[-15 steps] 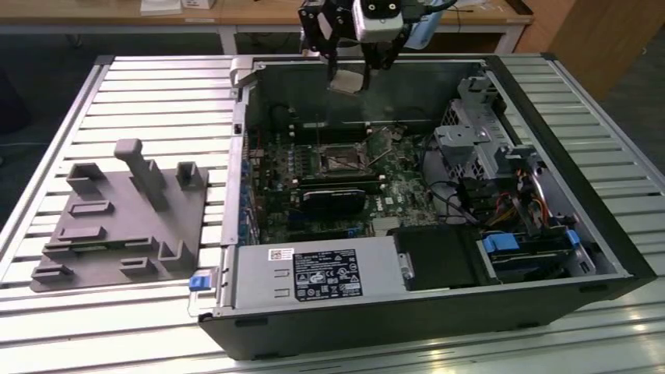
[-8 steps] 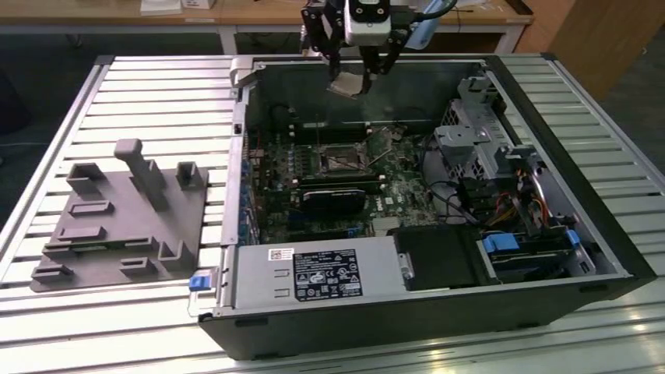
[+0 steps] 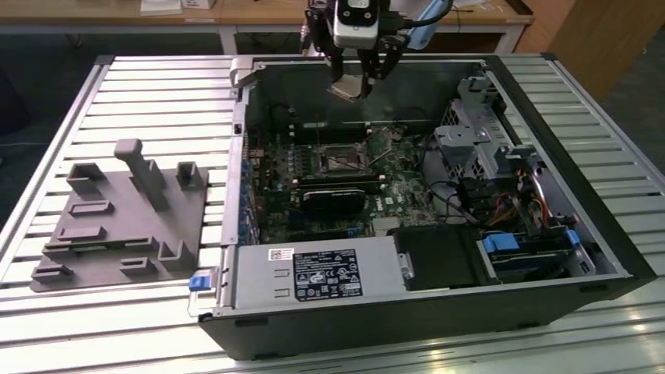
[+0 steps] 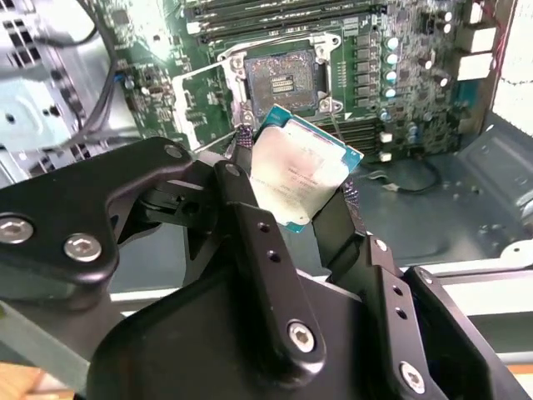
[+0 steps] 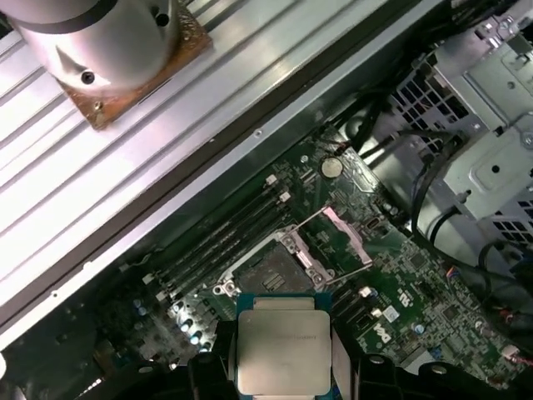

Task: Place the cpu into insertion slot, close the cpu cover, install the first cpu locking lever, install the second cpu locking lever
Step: 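Place the cpu into insertion slot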

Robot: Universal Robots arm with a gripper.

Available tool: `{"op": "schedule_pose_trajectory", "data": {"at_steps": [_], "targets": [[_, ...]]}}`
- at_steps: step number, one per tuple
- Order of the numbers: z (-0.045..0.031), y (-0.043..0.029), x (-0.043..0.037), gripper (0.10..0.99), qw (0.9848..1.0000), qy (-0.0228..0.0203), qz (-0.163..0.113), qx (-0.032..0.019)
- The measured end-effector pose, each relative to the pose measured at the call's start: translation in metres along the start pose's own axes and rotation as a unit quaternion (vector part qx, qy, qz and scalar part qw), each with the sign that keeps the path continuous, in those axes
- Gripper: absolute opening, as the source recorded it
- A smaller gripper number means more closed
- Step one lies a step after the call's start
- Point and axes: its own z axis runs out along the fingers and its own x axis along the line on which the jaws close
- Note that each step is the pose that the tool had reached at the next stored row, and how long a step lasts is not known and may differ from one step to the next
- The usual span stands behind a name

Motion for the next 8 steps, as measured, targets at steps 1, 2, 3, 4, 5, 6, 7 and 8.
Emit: {"op": "schedule_pose_trajectory", "data": {"at_steps": [1,2,3,4,5,6,7,8], "targets": [[0.0005,0.0,0.0,0.541,1.0,-0.0008,0.009,-0.0001],[0.001,-0.0001,0.0,0.541,0.9998,-0.0016,0.018,-0.0001],[0.0016,-0.0001,0.0,0.541,0.9996,-0.0024,0.027,-0.0002],[0.0021,-0.0002,0.0,0.541,0.9994,-0.0031,0.036,-0.0003],[0.0026,-0.0002,0.0,0.541,0.999,-0.004,0.045,-0.0004],[0.0032,-0.0003,-0.0001,0.541,0.9985,-0.0048,0.054,-0.0005],[0.0038,-0.0003,-0.0001,0.541,0.998,-0.0056,0.063,-0.0006],[0.0044,-0.0004,-0.0001,0.541,0.9974,-0.0064,0.072,-0.0007]]}}
